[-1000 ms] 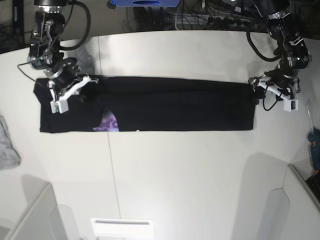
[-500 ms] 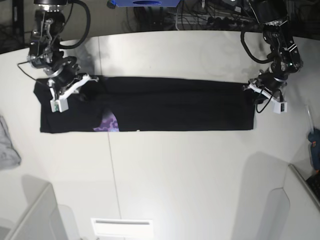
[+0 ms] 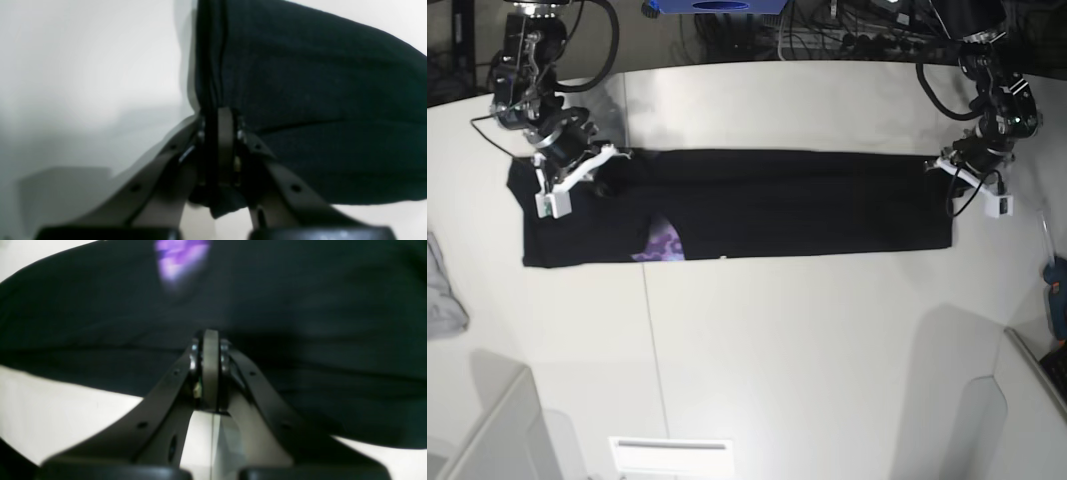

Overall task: Fold the T-shirt properly
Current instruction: 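Fold the strip end with the left gripper toward the right gripper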

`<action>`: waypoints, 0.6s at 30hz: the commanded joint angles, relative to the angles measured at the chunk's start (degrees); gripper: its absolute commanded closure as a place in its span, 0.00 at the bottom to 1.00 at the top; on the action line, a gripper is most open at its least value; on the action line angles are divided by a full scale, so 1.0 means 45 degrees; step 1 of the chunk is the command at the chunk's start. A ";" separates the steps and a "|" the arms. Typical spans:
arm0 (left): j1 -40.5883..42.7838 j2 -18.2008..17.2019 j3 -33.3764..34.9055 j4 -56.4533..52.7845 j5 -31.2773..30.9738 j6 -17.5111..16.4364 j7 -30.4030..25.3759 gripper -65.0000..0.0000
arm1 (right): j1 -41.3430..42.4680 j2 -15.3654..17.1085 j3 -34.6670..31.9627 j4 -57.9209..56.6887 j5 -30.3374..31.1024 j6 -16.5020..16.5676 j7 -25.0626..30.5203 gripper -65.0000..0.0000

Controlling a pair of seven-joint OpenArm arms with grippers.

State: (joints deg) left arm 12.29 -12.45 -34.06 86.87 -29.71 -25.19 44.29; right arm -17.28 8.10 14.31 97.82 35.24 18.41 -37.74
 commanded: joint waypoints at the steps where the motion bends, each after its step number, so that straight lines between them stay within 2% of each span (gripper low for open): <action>1: -0.0046 -0.0233 -0.0059 0.0573 -0.0166 -0.0038 -0.0300 1.00 | 0.0118 -0.0051 0.0054 0.0250 0.0148 0.0040 0.0269 1.00; 7: 0.0755 -0.0252 -0.0059 0.2507 -0.0166 -0.0038 -0.0339 1.00 | 0.0118 -0.0207 0.0054 0.0250 0.0148 0.0040 0.0288 1.00; 12: 0.1165 -0.0155 -0.0039 0.3719 -0.0166 -0.0038 -0.0260 1.00 | 0.0137 -0.0891 0.0758 0.0250 0.0148 0.0040 0.0229 1.00; 18: 0.1537 -0.0155 0.1211 0.4754 -0.0166 -0.0038 -0.0260 1.00 | 0.0137 -0.1047 0.1031 0.0250 0.0148 0.0040 0.0229 1.00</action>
State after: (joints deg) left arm 19.42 -12.25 -28.10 106.94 -30.02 -25.45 44.51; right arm -17.04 3.11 18.81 97.82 35.05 18.39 -37.76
